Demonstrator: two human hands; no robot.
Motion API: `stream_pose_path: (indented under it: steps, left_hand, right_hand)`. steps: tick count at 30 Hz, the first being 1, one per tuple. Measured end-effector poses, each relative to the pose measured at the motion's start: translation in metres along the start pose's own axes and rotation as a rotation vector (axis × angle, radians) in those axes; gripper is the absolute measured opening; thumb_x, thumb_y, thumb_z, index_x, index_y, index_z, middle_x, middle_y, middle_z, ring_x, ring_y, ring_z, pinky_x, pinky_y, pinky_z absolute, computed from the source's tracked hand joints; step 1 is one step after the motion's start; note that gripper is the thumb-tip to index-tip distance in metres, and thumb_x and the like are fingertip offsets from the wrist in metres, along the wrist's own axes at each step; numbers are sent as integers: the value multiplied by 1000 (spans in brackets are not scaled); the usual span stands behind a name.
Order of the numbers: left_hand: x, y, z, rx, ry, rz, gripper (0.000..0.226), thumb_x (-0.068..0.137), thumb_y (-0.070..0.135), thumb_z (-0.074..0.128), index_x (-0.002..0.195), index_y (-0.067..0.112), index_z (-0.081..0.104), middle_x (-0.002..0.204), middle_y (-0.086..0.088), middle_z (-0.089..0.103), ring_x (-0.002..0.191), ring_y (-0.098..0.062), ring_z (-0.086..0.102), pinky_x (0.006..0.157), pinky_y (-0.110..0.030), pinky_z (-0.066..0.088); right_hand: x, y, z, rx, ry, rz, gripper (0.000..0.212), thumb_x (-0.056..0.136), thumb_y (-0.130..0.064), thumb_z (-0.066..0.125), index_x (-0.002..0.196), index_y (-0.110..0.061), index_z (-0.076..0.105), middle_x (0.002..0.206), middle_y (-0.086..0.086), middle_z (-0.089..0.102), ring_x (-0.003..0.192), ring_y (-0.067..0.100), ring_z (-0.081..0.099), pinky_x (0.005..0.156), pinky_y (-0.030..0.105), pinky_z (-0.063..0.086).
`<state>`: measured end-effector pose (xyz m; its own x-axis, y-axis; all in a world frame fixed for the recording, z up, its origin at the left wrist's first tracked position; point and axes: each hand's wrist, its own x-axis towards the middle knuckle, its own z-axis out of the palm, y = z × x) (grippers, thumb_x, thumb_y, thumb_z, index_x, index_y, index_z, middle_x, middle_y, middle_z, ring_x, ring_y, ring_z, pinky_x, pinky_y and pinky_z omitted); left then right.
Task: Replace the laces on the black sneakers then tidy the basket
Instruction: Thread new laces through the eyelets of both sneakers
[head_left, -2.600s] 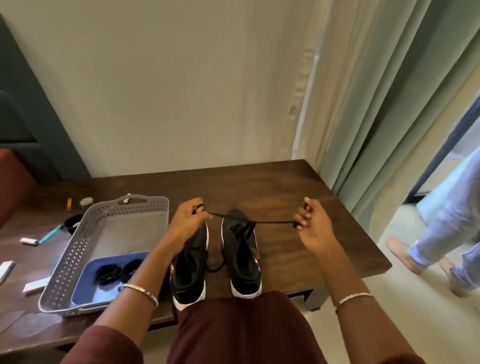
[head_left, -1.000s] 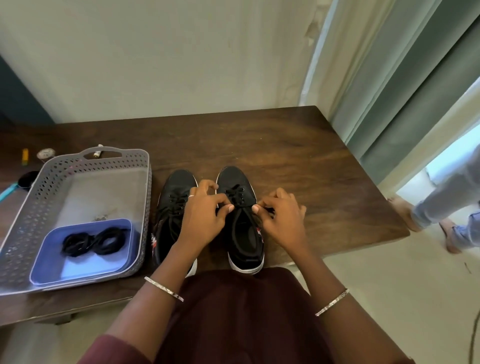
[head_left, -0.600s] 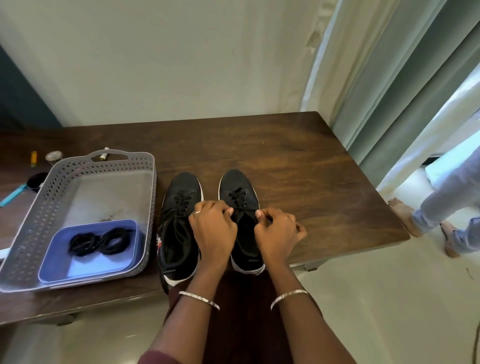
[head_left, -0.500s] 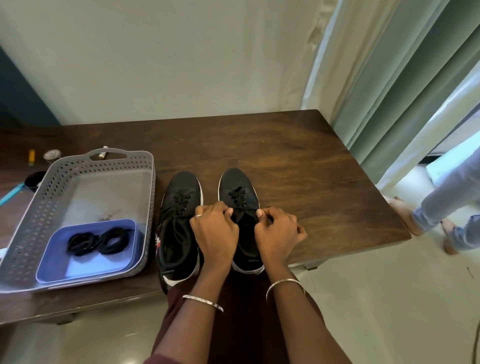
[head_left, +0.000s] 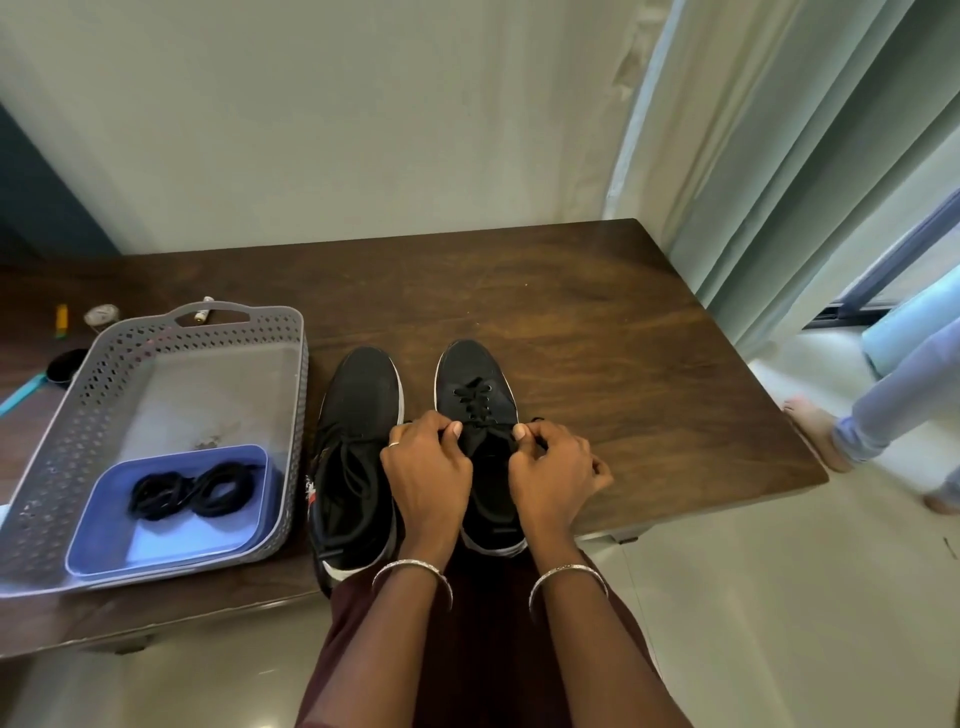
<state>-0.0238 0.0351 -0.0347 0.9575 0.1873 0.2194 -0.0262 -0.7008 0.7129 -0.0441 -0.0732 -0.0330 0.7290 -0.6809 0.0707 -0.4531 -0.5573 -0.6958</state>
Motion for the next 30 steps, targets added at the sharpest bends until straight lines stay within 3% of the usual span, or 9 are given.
stream_pose_path:
  steps: [3,6,10,13,16,18,21,24,30]
  left_hand:
    - [19,-9,-16,64,-200,93,21,96,27,60,75,24,56,70,6,63,74,-23,60,72,-42,48]
    - [45,-5,-40,27,-483,25,38,100,39,51,65,25,57,64,7,65,68,-19,65,69,-35,47]
    - [55,16,-51,-510,-621,-220,39,102,34,51,71,14,63,56,6,57,60,-10,56,66,-26,45]
    - [45,27,-45,-746,-580,-227,32,103,29,49,82,10,64,67,12,64,67,-3,59,65,-16,45]
    - [33,29,-31,-1008,-459,-274,35,104,26,47,92,-2,63,99,-7,74,97,-16,70,88,-25,54]
    - [26,31,-21,-1151,-371,-324,36,105,26,45,91,-4,60,88,-13,69,86,-20,68,85,-26,55]
    - [25,33,-8,-1236,-288,-352,31,104,26,44,82,7,56,73,-2,58,68,-12,54,72,-23,53]
    - [29,33,3,-1221,-272,-313,26,104,24,45,91,7,60,74,0,57,65,-9,50,67,-24,53]
    - [39,28,19,-1114,-220,-221,21,101,21,52,98,9,69,74,3,58,59,-9,44,58,-23,44]
  right_hand:
    - [15,5,-11,119,-252,5,23,94,-35,61,74,-24,64,67,-12,64,78,11,61,99,43,33]
    - [35,4,-31,136,-400,-40,35,94,-48,58,67,-26,66,58,-16,64,66,8,60,87,43,45]
    - [43,-15,-54,539,-605,36,38,97,-45,59,70,-19,68,62,5,56,56,21,45,54,28,34]
    - [37,-35,-59,851,-653,56,36,101,-29,55,84,1,65,86,11,71,69,13,65,59,21,49]
    - [33,-41,-50,1147,-640,110,30,103,-23,50,86,-2,62,100,20,71,91,25,71,81,33,59]
    - [32,-40,-41,1240,-598,169,29,103,-26,50,87,-5,61,89,16,67,79,25,66,76,34,59]
    - [32,-38,-28,1346,-559,277,26,103,-26,48,90,-7,60,75,5,58,63,15,53,62,27,54]
    - [35,-35,-17,1351,-535,294,22,103,-22,50,104,-7,66,69,1,49,59,11,44,60,24,48]
    - [43,-32,3,1283,-526,208,19,102,-19,53,103,-8,68,68,0,46,56,9,36,55,22,39]
